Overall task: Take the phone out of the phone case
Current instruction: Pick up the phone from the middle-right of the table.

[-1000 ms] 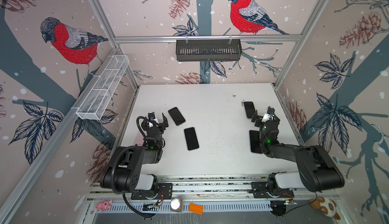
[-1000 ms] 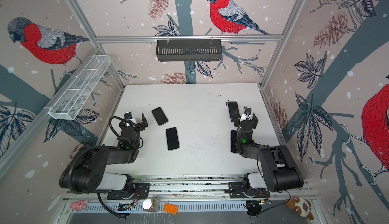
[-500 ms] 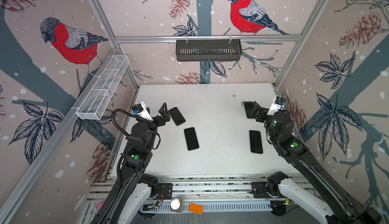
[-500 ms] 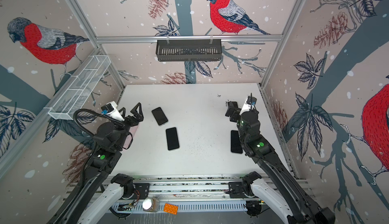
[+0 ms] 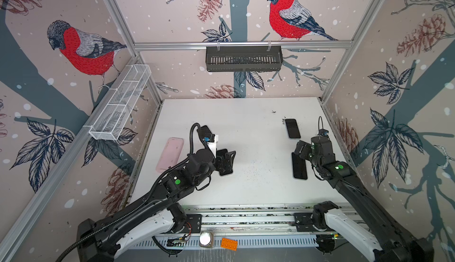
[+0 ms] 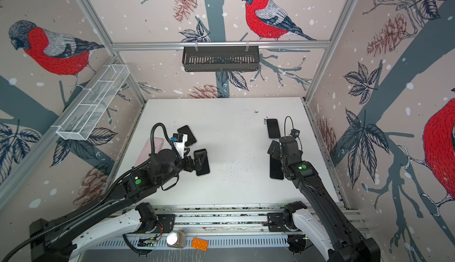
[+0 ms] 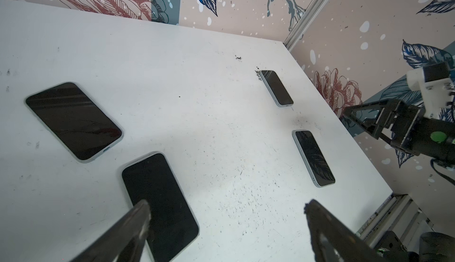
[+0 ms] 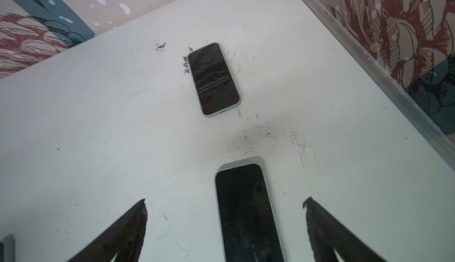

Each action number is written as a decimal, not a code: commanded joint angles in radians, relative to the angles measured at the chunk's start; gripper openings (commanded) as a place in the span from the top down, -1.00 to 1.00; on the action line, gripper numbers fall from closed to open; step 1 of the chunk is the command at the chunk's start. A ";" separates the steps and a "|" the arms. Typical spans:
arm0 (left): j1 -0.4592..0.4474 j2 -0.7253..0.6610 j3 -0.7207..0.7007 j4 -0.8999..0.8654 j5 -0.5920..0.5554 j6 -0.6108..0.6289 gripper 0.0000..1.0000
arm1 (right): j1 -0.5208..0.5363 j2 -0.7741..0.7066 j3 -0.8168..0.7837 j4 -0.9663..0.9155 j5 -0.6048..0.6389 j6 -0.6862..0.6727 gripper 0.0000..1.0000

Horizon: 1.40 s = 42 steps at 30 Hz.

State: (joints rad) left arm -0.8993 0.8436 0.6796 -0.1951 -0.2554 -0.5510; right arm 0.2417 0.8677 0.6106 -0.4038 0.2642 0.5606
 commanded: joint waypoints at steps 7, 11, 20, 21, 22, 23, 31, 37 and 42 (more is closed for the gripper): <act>-0.097 0.120 0.033 0.079 -0.072 -0.056 -0.95 | -0.057 0.083 -0.109 0.100 -0.081 0.094 -1.00; -0.118 0.149 0.047 0.081 -0.085 -0.064 -0.95 | -0.065 0.116 -0.140 0.113 -0.069 0.119 -1.00; -0.143 0.172 0.048 0.079 -0.127 -0.078 -0.95 | -0.107 0.194 -0.226 0.191 -0.156 0.128 -1.00; -0.144 0.172 0.047 0.078 -0.128 -0.078 -0.95 | -0.107 0.194 -0.234 0.201 -0.168 0.128 -1.00; -0.144 0.172 0.047 0.076 -0.130 -0.080 -0.95 | -0.106 0.195 -0.237 0.207 -0.174 0.128 -1.00; -0.145 0.170 0.045 0.075 -0.131 -0.082 -0.95 | -0.104 0.194 -0.239 0.209 -0.178 0.128 -1.00; -0.146 0.161 0.032 0.090 -0.138 -0.086 -0.95 | -0.040 0.236 -0.241 0.213 -0.189 0.114 -1.00; -0.146 0.161 0.023 0.098 -0.134 -0.089 -0.95 | 0.033 0.279 -0.220 0.202 -0.150 0.125 -1.00; -0.147 0.155 0.015 0.106 -0.125 -0.089 -0.95 | 0.097 0.320 -0.187 0.157 -0.087 0.135 -0.99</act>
State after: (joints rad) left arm -1.0439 1.0046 0.6987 -0.1314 -0.3695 -0.6270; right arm 0.3157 1.1725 0.4137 -0.1795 0.1589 0.6765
